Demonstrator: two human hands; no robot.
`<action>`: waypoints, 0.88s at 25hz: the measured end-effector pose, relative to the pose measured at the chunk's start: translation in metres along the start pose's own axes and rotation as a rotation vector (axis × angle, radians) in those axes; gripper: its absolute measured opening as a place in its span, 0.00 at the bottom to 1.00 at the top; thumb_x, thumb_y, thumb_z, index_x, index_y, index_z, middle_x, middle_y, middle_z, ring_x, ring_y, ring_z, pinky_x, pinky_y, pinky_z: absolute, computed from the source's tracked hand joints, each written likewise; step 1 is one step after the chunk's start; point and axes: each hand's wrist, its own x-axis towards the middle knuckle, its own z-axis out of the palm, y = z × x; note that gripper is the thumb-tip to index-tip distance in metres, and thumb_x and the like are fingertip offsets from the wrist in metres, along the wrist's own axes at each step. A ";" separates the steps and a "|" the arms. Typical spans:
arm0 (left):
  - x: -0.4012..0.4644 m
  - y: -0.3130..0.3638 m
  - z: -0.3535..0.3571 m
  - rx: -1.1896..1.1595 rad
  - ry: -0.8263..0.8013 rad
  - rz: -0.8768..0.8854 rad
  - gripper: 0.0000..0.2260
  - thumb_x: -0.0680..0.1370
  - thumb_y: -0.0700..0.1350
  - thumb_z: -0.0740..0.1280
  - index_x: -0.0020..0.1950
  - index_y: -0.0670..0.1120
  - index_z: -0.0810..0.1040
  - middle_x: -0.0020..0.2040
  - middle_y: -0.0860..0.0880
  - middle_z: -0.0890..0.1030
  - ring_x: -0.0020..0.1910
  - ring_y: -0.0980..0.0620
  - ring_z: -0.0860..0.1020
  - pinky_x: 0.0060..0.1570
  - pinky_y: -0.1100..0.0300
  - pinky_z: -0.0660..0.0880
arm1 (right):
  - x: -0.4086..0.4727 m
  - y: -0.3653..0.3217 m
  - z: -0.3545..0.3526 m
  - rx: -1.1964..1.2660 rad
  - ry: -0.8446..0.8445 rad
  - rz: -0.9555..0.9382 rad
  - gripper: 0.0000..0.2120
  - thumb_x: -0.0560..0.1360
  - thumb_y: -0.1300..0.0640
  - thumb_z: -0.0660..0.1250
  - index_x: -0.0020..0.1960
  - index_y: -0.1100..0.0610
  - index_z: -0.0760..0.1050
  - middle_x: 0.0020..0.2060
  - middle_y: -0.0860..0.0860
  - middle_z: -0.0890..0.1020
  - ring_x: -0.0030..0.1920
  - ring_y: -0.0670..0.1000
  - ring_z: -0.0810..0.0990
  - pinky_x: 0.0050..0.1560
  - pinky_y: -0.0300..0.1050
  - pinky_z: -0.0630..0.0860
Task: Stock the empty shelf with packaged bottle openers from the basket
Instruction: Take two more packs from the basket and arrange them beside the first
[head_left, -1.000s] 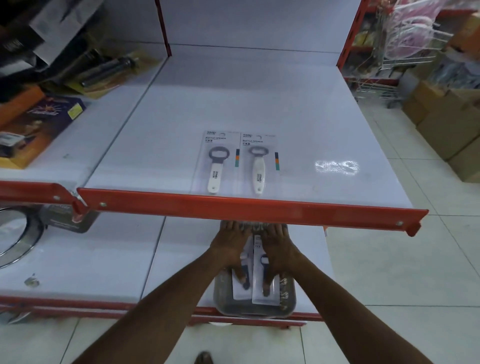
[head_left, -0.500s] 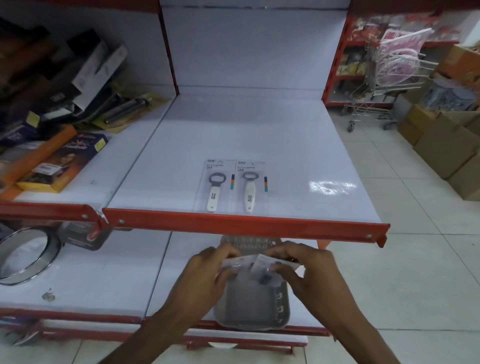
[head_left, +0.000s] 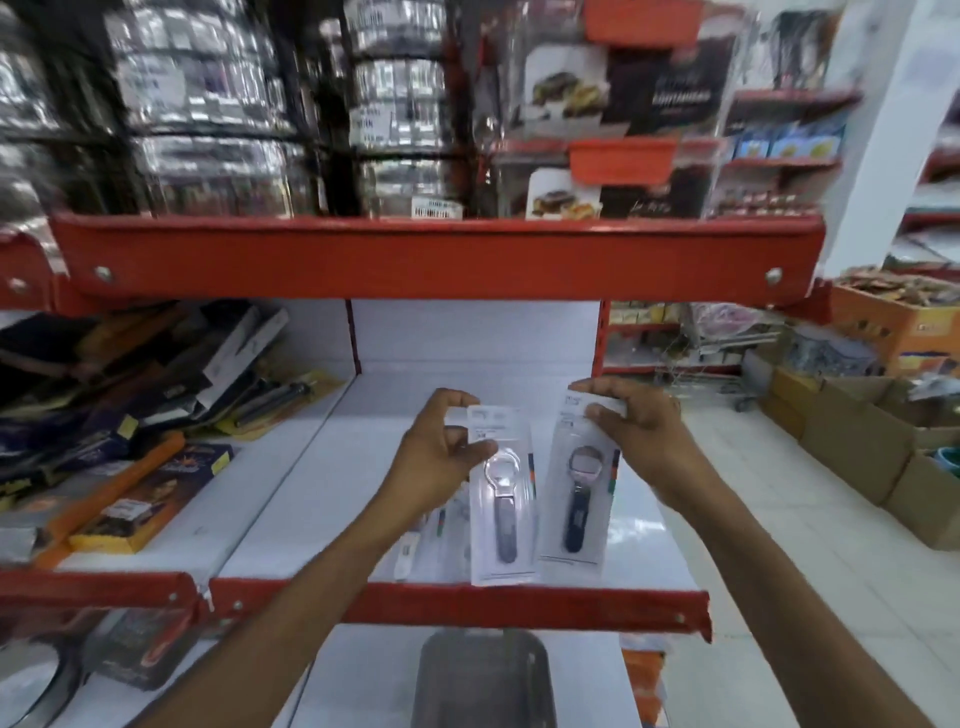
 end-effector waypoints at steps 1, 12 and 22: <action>0.018 -0.009 0.007 0.002 -0.010 -0.033 0.17 0.73 0.37 0.74 0.53 0.54 0.72 0.45 0.44 0.86 0.39 0.48 0.83 0.38 0.51 0.81 | 0.016 0.014 0.000 -0.046 -0.039 0.015 0.14 0.77 0.66 0.64 0.50 0.48 0.80 0.48 0.46 0.83 0.50 0.49 0.81 0.45 0.32 0.78; 0.047 -0.044 0.045 0.740 -0.175 0.073 0.32 0.75 0.56 0.72 0.74 0.46 0.67 0.76 0.45 0.68 0.75 0.47 0.64 0.71 0.58 0.63 | 0.034 0.102 0.013 -0.575 -0.378 0.140 0.17 0.79 0.57 0.65 0.67 0.56 0.73 0.68 0.53 0.75 0.68 0.54 0.72 0.70 0.49 0.68; 0.036 -0.043 0.041 0.853 -0.627 -0.109 0.45 0.67 0.67 0.73 0.79 0.55 0.58 0.82 0.51 0.48 0.81 0.44 0.44 0.79 0.45 0.46 | -0.030 0.105 0.014 -0.743 -0.489 0.113 0.21 0.80 0.46 0.55 0.69 0.55 0.66 0.72 0.54 0.71 0.71 0.58 0.70 0.68 0.58 0.70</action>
